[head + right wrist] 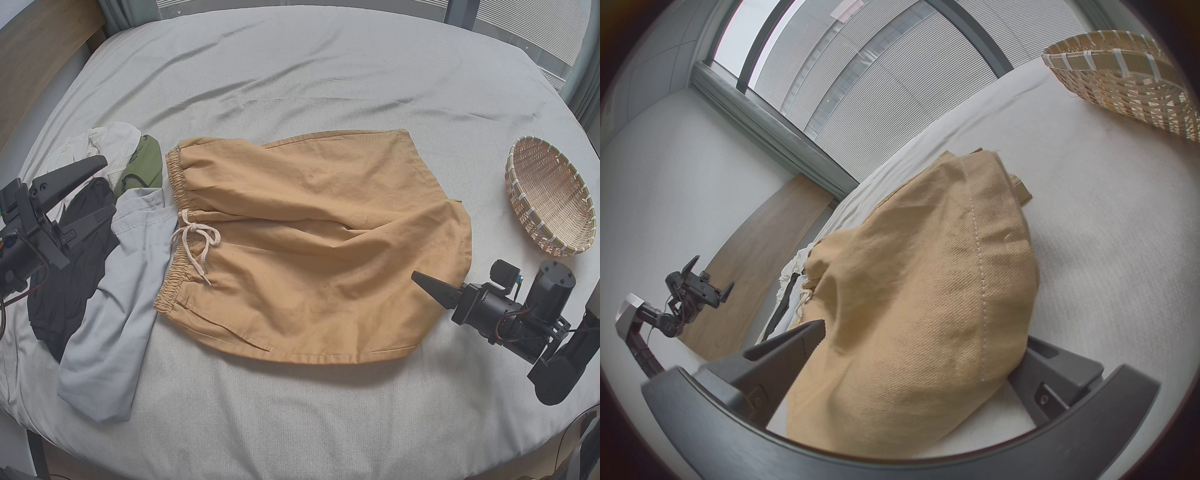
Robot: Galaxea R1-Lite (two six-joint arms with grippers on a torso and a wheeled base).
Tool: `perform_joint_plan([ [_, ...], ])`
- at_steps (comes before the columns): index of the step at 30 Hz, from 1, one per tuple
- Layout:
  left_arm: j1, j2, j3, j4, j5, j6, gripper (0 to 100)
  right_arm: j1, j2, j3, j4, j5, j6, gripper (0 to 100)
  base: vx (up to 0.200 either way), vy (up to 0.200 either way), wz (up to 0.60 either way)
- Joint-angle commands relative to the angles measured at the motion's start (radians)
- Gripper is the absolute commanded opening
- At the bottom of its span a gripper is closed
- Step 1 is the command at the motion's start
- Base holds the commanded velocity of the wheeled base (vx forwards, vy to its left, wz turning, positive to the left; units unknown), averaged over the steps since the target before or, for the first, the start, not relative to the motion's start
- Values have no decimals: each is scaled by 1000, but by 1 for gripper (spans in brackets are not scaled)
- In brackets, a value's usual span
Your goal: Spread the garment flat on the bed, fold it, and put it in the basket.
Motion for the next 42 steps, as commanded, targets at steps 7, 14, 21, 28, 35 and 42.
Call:
perform_joint_plan([
  [7,-1,-4,2,-1,0,0,100,-3,-300,196,16,50,91,100,0,0,0],
  [14,-3,-5,2,-1,0,-2,100,-31,-476,263,152,74,141,100,0,0,0],
  [21,-3,1,20,1,1,10,100,-172,-629,234,419,71,124,100,0,0,0],
  [28,-3,10,178,5,0,170,100,-249,-611,231,470,76,31,100,0,0,0],
  [35,2,87,295,14,15,319,100,-221,-596,227,476,77,31,100,0,0,0],
  [42,-30,173,329,10,49,320,100,-220,-585,225,471,77,26,100,0,0,0],
])
